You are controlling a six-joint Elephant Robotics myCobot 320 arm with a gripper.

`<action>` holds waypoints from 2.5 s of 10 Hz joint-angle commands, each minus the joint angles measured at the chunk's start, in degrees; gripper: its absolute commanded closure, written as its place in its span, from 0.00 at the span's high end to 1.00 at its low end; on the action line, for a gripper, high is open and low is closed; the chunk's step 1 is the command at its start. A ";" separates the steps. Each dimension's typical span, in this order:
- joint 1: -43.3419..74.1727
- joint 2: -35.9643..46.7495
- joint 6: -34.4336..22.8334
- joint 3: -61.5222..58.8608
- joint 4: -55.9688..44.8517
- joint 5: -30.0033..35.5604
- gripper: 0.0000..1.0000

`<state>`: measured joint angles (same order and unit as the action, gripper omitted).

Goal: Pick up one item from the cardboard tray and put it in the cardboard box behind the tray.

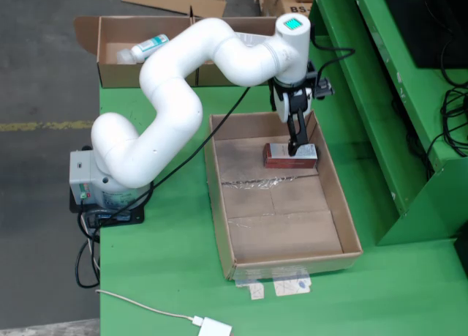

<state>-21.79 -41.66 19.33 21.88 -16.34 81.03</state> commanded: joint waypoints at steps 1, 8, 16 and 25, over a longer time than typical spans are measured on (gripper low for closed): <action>2.30 -6.04 -1.95 -21.88 -1.89 1.45 1.00; 2.85 2.20 -2.86 0.40 9.44 3.28 1.00; 3.28 2.31 -3.23 9.47 14.94 4.31 1.00; 4.51 3.47 -4.04 28.02 29.26 6.18 1.00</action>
<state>-17.57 -40.51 15.46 48.60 10.37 87.01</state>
